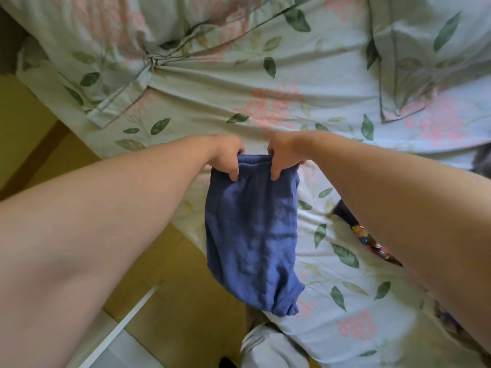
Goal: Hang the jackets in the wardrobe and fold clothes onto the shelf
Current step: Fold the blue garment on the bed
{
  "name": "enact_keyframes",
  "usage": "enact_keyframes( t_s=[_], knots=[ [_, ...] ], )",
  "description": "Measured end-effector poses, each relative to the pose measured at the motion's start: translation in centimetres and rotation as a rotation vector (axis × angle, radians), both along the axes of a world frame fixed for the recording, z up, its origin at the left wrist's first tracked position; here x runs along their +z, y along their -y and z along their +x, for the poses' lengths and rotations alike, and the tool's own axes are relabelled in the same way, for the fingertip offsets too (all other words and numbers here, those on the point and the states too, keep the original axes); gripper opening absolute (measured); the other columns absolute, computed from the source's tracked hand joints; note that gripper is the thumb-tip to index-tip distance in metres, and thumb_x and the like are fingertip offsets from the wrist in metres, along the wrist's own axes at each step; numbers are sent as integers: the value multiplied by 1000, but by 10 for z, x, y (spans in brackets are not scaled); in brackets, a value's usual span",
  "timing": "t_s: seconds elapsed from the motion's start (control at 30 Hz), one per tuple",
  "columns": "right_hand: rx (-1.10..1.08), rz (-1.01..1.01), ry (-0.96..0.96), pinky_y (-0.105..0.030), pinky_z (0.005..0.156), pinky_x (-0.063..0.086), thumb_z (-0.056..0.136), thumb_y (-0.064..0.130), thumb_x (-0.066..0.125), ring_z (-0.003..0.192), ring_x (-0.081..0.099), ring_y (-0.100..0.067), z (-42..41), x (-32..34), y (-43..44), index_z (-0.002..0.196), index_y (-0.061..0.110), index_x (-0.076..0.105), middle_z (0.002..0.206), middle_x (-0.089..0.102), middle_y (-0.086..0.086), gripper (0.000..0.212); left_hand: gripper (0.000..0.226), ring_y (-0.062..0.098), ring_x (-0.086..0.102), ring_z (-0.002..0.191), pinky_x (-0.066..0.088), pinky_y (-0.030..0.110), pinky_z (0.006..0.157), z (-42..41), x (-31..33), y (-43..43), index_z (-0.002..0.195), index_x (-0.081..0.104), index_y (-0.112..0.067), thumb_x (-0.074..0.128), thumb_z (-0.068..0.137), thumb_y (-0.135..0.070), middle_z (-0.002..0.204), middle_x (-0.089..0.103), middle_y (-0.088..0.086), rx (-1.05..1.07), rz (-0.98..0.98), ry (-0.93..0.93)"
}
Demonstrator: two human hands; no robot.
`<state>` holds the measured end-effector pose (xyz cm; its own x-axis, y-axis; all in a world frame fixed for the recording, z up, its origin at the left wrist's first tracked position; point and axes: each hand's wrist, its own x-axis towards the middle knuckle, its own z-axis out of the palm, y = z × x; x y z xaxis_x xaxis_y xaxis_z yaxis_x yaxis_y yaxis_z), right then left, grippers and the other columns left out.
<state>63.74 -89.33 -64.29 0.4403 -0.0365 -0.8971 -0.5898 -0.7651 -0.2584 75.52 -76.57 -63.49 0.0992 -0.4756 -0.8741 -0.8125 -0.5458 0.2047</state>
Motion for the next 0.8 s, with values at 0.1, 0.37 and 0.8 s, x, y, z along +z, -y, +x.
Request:
enact_keyframes(
  t_s=[0.1,0.37,0.8],
  knots=[
    [7,-33,27,-29,50,54,69,33,85,72,70,-30,13,15,10,100,7,69,95,72,-15,44,31,26,61,84,42,29,66,16,17,15,97,70,-18,86,73,-31,89,66,2,-52,-84,74],
    [-167,-314,366,-23,51,43,76,9,70,54,57,-24,61,62,44,87,4,68,54,59,-5,13,13,33,61,85,42,34,67,60,54,44,77,60,-21,72,76,-16,83,58,4,184,-452,413],
    [-129,-368,640,-38,72,28,79,19,58,96,57,-36,-89,41,-93,97,18,52,99,62,-9,19,27,32,52,92,46,41,70,-59,20,-111,89,59,-12,62,63,-4,92,58,10,228,-854,283]
  ],
)
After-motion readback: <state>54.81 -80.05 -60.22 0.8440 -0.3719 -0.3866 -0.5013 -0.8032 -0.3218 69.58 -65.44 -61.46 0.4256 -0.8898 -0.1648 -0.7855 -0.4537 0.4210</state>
